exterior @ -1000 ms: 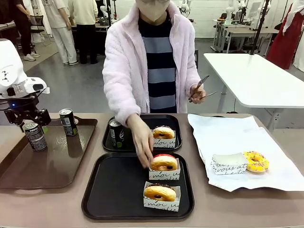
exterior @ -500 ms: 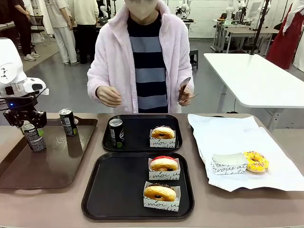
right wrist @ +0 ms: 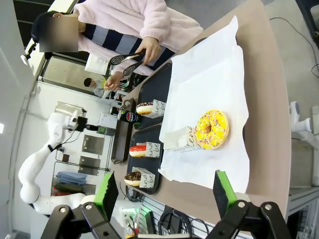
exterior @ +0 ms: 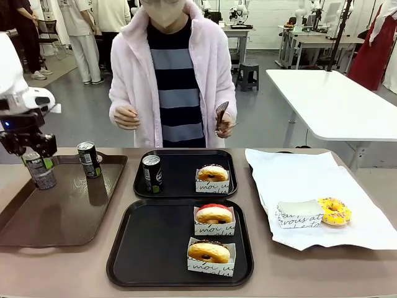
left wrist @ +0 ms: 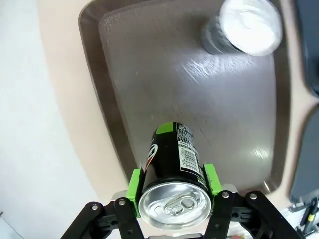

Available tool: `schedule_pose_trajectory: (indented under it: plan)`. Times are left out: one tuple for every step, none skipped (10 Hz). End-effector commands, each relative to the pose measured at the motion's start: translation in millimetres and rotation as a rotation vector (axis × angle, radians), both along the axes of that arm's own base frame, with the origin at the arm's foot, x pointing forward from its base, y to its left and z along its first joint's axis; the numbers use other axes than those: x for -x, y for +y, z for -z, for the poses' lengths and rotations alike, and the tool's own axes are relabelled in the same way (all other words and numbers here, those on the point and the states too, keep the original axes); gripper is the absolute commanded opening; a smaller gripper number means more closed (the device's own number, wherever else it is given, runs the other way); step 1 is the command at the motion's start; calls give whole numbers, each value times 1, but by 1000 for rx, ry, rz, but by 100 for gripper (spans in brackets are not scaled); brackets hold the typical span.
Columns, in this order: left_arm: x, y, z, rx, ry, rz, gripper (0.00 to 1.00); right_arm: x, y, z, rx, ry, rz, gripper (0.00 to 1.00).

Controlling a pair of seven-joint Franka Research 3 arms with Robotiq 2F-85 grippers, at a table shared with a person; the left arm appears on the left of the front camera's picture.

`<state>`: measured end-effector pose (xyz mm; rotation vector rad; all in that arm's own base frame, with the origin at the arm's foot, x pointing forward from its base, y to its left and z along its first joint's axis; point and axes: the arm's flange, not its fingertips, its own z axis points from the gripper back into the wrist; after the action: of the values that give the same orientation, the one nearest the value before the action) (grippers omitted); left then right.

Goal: Set up donuts and drinks on trays.
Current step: Pick up one Pepsi coke from the Handle tray and place it on the Flat Tray without a Pepsi coke.

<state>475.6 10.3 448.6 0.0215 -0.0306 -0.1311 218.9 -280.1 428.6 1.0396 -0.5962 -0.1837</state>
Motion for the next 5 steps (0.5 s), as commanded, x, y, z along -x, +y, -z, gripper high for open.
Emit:
schedule_pose_trajectory:
  plan:
    - [48,-7,-59,-3,-43,54,0,-1,-2,0,-10,-30,0,100]
    - [65,-11,-78,21,-68,64,0,-1,-2,0,-10,-30,0,100]
    - [76,-14,-92,47,-94,80,0,-1,-2,0,-10,-30,0,100]
    - [79,-14,-101,68,-105,74,0,-1,-2,0,-10,-30,0,100]
    - [75,-9,-105,88,-89,56,0,-1,-2,0,-10,-30,0,100]
